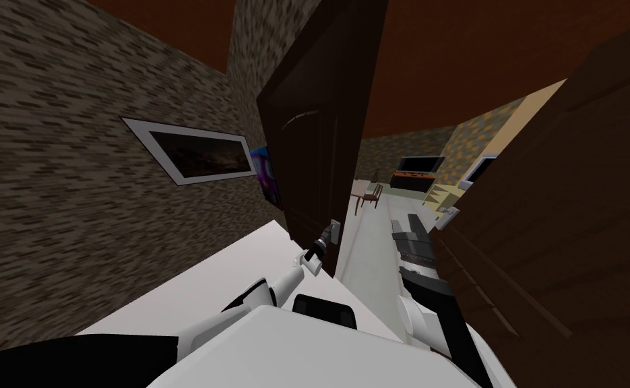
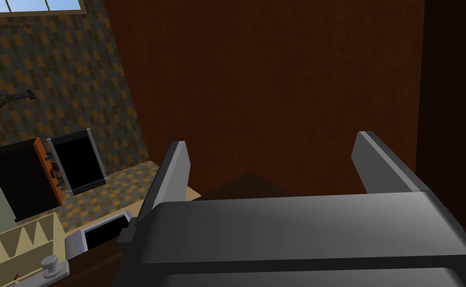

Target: Push the door open

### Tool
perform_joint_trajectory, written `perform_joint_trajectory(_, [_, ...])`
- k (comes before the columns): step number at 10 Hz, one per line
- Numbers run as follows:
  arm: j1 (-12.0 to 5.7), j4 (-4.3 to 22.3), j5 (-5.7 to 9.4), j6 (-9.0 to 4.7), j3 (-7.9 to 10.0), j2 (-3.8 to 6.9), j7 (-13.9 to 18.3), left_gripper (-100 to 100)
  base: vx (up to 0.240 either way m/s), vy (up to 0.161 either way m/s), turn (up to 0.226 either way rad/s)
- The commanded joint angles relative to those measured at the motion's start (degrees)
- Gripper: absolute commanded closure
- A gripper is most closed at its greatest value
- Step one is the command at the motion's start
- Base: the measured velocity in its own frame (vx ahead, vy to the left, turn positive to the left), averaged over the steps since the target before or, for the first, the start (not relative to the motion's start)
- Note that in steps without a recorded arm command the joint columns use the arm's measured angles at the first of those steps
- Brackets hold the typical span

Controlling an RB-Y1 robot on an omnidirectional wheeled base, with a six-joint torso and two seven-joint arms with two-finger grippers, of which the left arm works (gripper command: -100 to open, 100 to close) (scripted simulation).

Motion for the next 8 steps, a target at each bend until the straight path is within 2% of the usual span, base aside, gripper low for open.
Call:
perform_joint_trajectory(1, [-0.17,0.4,-0.05,-0.09,0.30,-0.90,0.0,-100,0.176,-0.074,-0.025])
perform_joint_trajectory(2, [-0.16,0.3,-0.03,-0.06,0.18,-0.55,0.0,-100,0.079,-0.034,0.000])
perform_joint_trajectory(3, [-0.16,0.3,-0.03,-0.06,0.18,-0.55,0.0,100,-0.009,0.003,0.008])
perform_joint_trajectory(8, [-0.16,0.3,-0.03,-0.06,0.18,-0.55,0.0,100,-0.010,0.005,-0.005])
